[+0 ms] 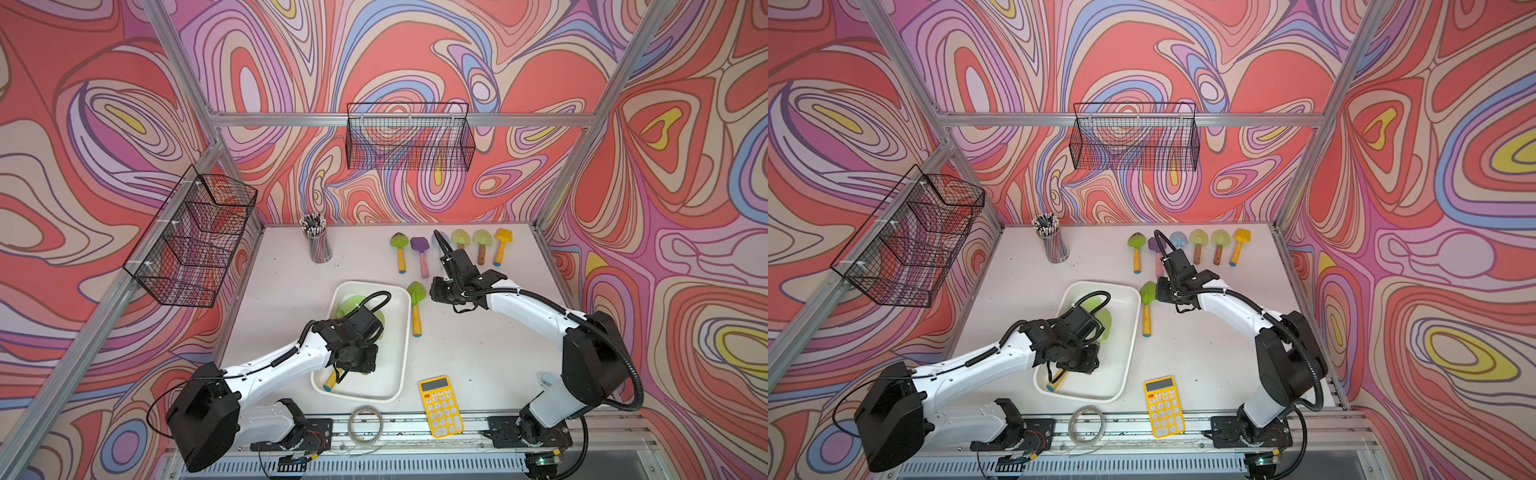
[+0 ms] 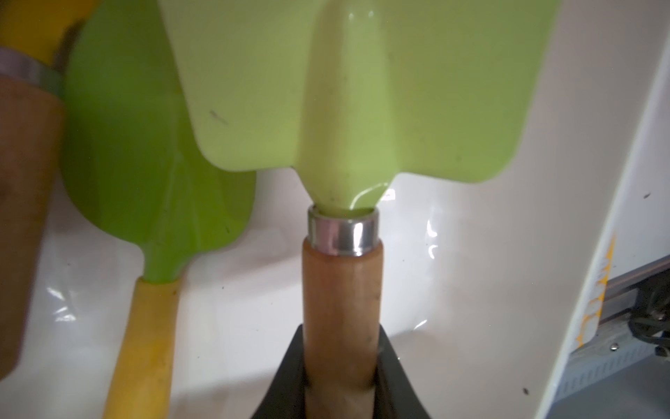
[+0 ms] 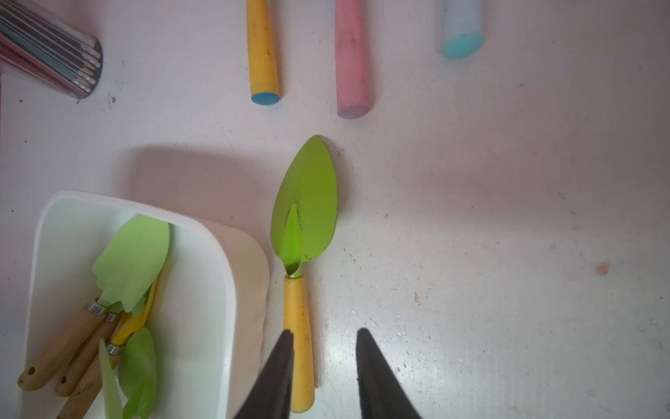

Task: Take the shovel out of the storage box
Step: Pick up the shovel from the storage box.

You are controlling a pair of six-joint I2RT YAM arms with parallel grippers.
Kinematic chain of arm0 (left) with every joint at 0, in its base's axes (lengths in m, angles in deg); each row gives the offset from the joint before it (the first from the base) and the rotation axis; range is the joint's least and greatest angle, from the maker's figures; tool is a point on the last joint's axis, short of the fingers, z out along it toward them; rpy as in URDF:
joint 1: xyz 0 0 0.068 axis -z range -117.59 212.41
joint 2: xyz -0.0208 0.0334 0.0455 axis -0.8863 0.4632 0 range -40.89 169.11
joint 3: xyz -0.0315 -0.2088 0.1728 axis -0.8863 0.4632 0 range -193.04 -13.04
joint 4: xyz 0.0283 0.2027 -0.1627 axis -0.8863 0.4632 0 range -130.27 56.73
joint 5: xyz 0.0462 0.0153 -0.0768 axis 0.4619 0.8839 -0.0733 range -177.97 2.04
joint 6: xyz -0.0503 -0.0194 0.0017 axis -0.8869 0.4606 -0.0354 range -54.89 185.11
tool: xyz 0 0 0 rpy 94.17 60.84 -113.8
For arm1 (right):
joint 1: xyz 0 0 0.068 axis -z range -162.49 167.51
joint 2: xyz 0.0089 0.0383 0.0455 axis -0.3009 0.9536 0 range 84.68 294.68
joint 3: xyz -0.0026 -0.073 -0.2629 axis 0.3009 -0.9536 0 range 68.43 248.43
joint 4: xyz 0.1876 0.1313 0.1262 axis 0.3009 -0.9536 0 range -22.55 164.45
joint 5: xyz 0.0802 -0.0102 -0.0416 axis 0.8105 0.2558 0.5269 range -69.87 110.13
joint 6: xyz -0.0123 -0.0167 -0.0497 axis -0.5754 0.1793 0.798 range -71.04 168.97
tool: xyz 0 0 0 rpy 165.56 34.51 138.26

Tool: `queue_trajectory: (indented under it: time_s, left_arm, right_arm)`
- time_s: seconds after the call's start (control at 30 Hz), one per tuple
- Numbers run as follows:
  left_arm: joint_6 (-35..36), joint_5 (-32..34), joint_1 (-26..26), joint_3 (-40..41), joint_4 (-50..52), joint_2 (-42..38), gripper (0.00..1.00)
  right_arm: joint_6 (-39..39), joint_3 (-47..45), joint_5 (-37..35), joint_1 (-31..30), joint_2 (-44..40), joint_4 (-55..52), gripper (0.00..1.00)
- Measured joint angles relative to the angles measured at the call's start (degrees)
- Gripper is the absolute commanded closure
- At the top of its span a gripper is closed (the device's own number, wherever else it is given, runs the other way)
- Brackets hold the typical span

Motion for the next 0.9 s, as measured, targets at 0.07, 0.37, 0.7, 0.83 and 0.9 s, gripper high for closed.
queue_trajectory:
  time_s: [0.07,0.37,0.7,0.83,0.9]
  left_arm:
    - [0.7,-1.5,-3.2,-0.4,-1.4,-0.2,1.00]
    - [0.9,-14.9,-13.8,-3.0,-12.6,-0.6,1.00]
    - [-6.1,-29.4,-16.9,-2.4,-33.0,-0.6,1.00]
    - [-9.3,-32.4,-16.9,-1.0,-39.5,-0.6,1.00]
    - [-10.6,-33.5,-16.9,-0.2,-42.0,-0.6,1.00]
  right_arm:
    - [0.0,-0.3,1.0,0.0,-0.9,1.1,0.69]
    - [0.2,-1.0,16.6,0.0,-3.2,11.9,0.62]
    - [-7.8,-6.0,37.3,0.0,-3.2,32.0,0.56]
    - [-11.0,-6.8,42.4,0.0,-3.1,38.6,0.56]
    - [-12.3,-6.9,44.9,0.0,-3.0,41.7,0.56]
